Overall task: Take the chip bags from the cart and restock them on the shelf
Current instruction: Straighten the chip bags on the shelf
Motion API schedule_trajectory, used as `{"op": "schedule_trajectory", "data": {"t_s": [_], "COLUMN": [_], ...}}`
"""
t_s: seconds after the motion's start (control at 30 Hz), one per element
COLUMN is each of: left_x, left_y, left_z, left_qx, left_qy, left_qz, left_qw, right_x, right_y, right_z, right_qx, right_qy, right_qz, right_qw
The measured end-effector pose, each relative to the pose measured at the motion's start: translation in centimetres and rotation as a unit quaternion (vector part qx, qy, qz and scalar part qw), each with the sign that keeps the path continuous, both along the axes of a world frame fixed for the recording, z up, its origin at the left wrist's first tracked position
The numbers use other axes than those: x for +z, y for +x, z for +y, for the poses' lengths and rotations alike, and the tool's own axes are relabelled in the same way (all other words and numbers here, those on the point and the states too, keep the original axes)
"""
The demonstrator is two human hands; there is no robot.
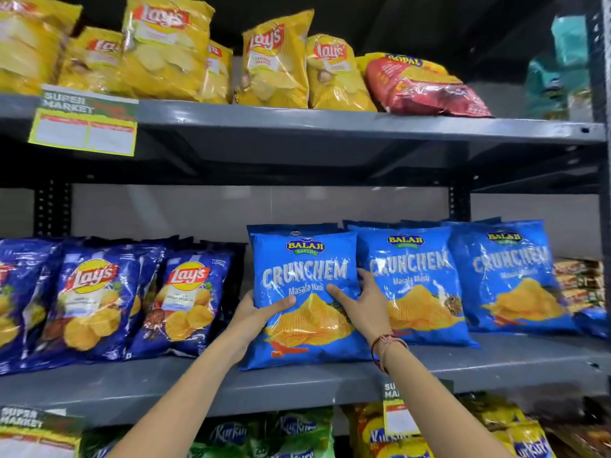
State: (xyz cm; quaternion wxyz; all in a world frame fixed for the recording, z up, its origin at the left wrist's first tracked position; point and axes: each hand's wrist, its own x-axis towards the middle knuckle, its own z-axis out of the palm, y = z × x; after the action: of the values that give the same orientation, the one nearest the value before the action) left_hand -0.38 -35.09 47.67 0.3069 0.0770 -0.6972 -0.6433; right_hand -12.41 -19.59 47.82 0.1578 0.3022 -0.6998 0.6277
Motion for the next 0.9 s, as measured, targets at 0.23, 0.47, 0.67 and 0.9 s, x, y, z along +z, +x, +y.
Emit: {"op": "schedule_trajectory", "data": {"t_s": [0.23,0.47,0.67,0.9], "left_x": [0.3,1.9,0.9,-1.3], "left_y": [0.6,6.9,10.6,11.4], "left_z": [-0.1,-4.4,-11.5,-13.6], "left_qx": [0.099,0.240,0.262,0.232], "left_qy": [-0.050,-0.139,-0.178,-0.221], "left_qz": [-0.006,0.077,-0.080,-0.219], "left_qw": [0.994,0.958,0.945,0.922], "right_x": [-0.7,0.4,-0.1,-2.4], "right_y": [0.5,6.9,13.2,11.3], "right_z": [-0.2,-1.2,-7.6,-17.5], "right_qx": [-0.057,-0.068,0.120,0.159], "right_qy": [0.012,-0.082,0.062,0.209], "right_qz": [0.053,0.222,0.243,0.010], "right_qw": [0.997,0.969,0.960,0.965]}}
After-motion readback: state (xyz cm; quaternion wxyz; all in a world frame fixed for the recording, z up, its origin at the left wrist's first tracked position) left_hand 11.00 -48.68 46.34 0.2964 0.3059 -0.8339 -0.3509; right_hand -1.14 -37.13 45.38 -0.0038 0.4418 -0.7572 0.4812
